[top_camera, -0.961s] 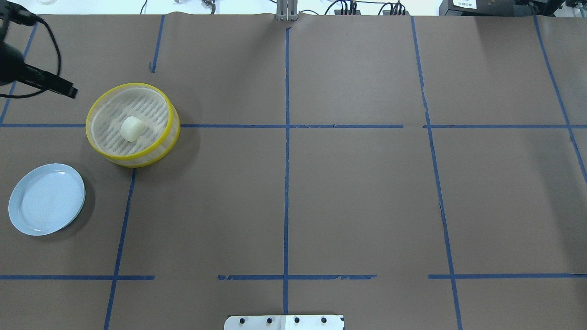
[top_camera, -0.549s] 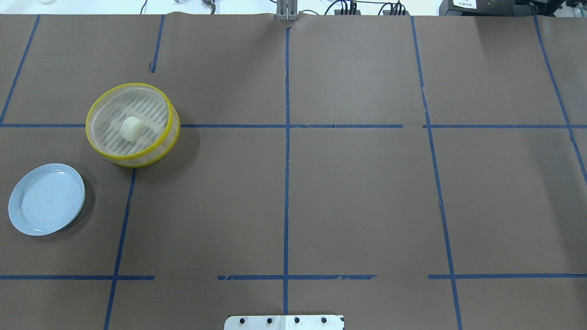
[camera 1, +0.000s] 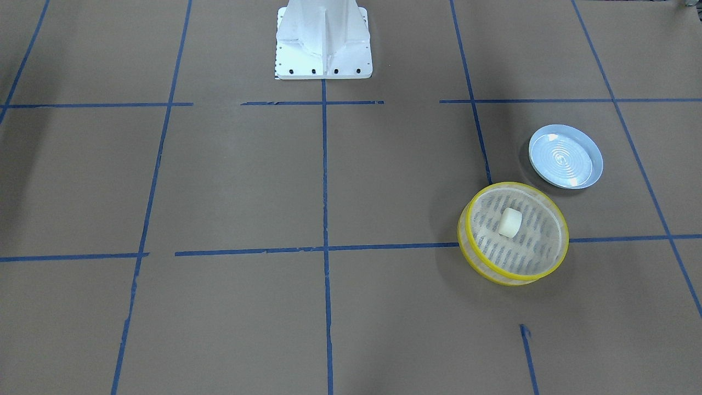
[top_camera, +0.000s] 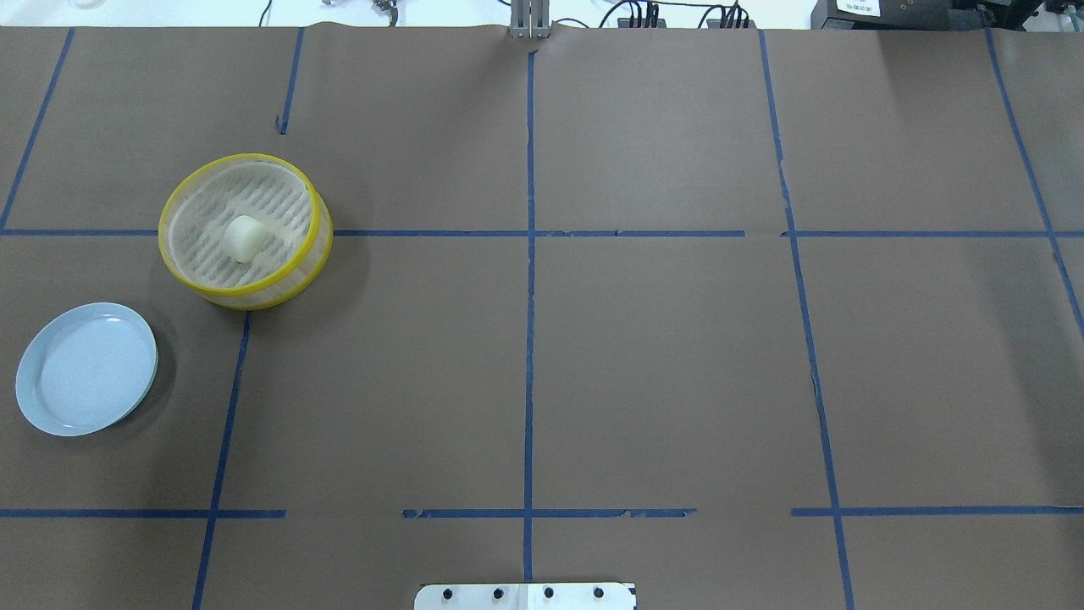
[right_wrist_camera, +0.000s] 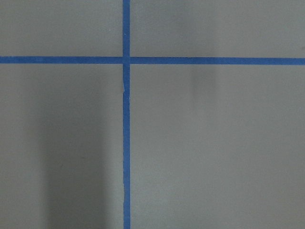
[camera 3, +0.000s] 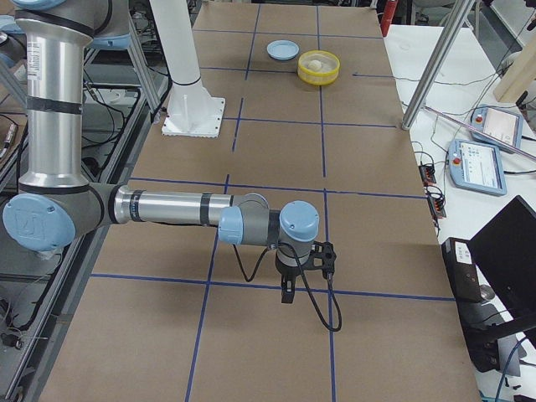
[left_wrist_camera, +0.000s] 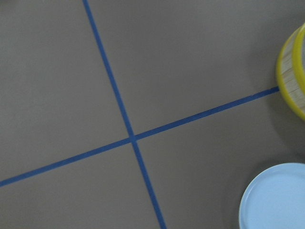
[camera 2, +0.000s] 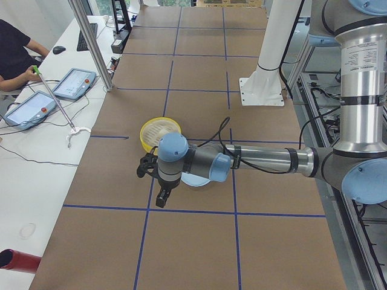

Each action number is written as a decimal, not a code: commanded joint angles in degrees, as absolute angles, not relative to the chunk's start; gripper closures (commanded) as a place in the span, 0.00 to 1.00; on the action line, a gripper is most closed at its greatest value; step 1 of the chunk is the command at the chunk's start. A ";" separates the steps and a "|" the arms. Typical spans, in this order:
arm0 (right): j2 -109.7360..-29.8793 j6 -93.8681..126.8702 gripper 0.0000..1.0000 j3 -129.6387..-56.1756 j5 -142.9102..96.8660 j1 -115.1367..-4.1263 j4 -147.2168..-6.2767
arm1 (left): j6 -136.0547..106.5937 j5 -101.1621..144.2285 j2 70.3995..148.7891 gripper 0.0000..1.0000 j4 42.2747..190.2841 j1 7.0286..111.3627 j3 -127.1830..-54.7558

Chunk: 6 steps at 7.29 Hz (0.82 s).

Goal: Place bun in steamer

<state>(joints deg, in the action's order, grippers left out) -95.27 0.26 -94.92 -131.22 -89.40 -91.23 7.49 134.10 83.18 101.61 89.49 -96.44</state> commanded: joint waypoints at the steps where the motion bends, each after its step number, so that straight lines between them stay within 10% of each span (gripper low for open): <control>1: -95.27 0.26 0.00 -94.92 -131.22 -89.38 -91.23 | 7.73 134.03 82.26 0.00 99.42 89.65 -95.80; 6: -95.27 0.26 0.00 -94.92 -131.22 -89.39 -91.23 | 8.17 133.86 83.05 0.00 90.39 90.79 -97.56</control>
<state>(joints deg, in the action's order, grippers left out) -95.27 0.27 -94.92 -131.22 -89.44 -91.23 8.09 133.89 82.76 93.72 90.52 -97.33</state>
